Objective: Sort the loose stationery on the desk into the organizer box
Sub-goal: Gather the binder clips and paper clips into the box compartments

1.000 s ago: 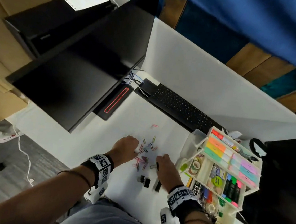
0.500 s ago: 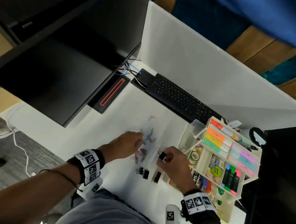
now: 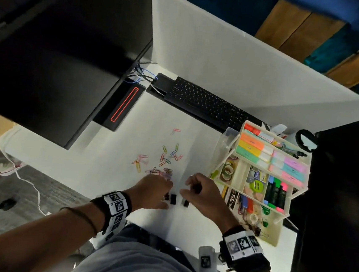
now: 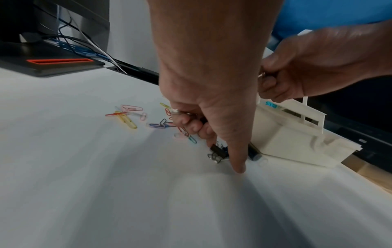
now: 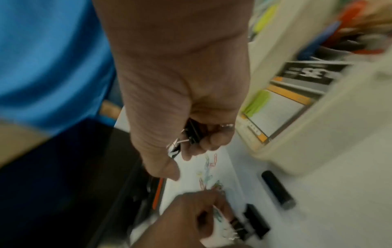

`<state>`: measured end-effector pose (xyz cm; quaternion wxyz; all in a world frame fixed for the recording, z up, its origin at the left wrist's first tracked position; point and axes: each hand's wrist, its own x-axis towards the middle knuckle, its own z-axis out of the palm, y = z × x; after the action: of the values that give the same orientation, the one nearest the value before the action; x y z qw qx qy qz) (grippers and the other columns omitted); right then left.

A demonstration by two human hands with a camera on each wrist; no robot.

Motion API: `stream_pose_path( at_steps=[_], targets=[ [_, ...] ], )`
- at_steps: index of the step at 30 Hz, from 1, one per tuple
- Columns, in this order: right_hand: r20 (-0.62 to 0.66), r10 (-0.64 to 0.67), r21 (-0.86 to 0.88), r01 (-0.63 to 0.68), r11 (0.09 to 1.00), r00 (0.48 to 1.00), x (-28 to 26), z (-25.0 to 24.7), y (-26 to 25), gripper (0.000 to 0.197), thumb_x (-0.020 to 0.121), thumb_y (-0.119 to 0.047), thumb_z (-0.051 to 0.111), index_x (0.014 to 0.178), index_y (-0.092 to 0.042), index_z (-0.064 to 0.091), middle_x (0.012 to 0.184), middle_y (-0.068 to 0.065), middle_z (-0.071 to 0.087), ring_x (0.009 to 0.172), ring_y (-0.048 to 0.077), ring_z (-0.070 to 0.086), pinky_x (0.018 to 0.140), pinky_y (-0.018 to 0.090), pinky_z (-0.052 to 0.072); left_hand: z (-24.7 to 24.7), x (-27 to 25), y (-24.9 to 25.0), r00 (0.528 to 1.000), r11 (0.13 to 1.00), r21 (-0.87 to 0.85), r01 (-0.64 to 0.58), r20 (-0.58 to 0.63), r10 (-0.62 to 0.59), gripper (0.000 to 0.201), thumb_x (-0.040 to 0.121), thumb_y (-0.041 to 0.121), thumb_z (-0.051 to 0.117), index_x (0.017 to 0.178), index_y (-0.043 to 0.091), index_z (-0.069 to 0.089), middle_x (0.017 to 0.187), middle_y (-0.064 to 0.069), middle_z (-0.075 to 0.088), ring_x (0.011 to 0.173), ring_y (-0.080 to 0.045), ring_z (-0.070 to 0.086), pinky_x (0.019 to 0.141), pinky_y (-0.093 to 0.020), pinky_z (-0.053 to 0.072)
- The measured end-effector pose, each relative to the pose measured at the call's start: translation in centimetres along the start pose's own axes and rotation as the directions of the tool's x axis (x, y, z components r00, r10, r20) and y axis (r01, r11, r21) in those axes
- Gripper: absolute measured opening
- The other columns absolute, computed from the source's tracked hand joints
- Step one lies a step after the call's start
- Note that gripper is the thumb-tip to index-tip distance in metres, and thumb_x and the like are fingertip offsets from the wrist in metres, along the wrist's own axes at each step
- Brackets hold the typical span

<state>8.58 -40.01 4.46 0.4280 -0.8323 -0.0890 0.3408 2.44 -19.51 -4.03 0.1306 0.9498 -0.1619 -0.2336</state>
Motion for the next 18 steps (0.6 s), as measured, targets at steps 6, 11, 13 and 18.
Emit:
stream_pose_path(
  at_steps=[6, 11, 13, 18],
  targets=[
    [0.244, -0.155, -0.845, 0.289, 0.45, 0.957, 1.9, 4.6, 1.5, 0.055, 0.077, -0.037, 0.083, 0.122, -0.016, 0.062, 0.109, 0.007, 0.071, 0.099, 0.03, 0.069, 0.09, 0.043, 0.054, -0.9, 0.0, 0.7, 0.996, 0.996, -0.04, 0.076, -0.04, -0.078, 0.027, 0.078, 0.04, 0.06, 0.095, 0.02, 0.066, 0.085, 0.0, 0.071, 0.076, -0.021, 0.071, 0.063, -0.028, 0.055],
    [0.301, -0.11, -0.91, 0.32, 0.265, 0.947, 2.6, 5.9, 1.1, 0.022, 0.085, -0.029, 0.076, 0.102, -0.016, 0.073, 0.094, 0.007, 0.073, 0.086, 0.029, 0.072, 0.081, 0.04, 0.056, -1.4, -1.0, -0.1, 0.983, 0.985, -0.083, 0.152, -0.091, -0.16, 0.034, 0.078, 0.047, 0.064, 0.1, 0.021, 0.065, 0.094, 0.002, 0.071, 0.088, -0.022, 0.07, 0.072, -0.031, 0.056],
    [0.302, -0.101, -0.906, 0.318, 0.278, 0.948, 2.5, 5.8, 1.1, 0.013, 0.082, -0.023, 0.075, 0.093, -0.016, 0.074, 0.088, 0.006, 0.073, 0.082, 0.029, 0.073, 0.078, 0.038, 0.054, -1.6, -1.8, -0.6, 0.974, 0.975, -0.133, 0.177, -0.116, -0.192, 0.035, 0.08, 0.048, 0.067, 0.105, 0.024, 0.07, 0.101, 0.004, 0.074, 0.096, -0.02, 0.07, 0.08, -0.03, 0.054],
    [0.33, -0.087, -0.877, 0.34, 0.34, 0.94, 2.4, 5.1, 1.0, 0.019, 0.068, -0.026, 0.076, 0.083, -0.016, 0.07, 0.08, 0.004, 0.069, 0.076, 0.027, 0.067, 0.076, 0.037, 0.051, -2.4, -3.1, -1.2, 0.947, 0.927, -0.272, 0.26, -0.115, -0.299, 0.032, 0.079, 0.051, 0.069, 0.104, 0.031, 0.07, 0.084, 0.011, 0.068, 0.084, -0.011, 0.067, 0.072, -0.022, 0.045]
  ],
)
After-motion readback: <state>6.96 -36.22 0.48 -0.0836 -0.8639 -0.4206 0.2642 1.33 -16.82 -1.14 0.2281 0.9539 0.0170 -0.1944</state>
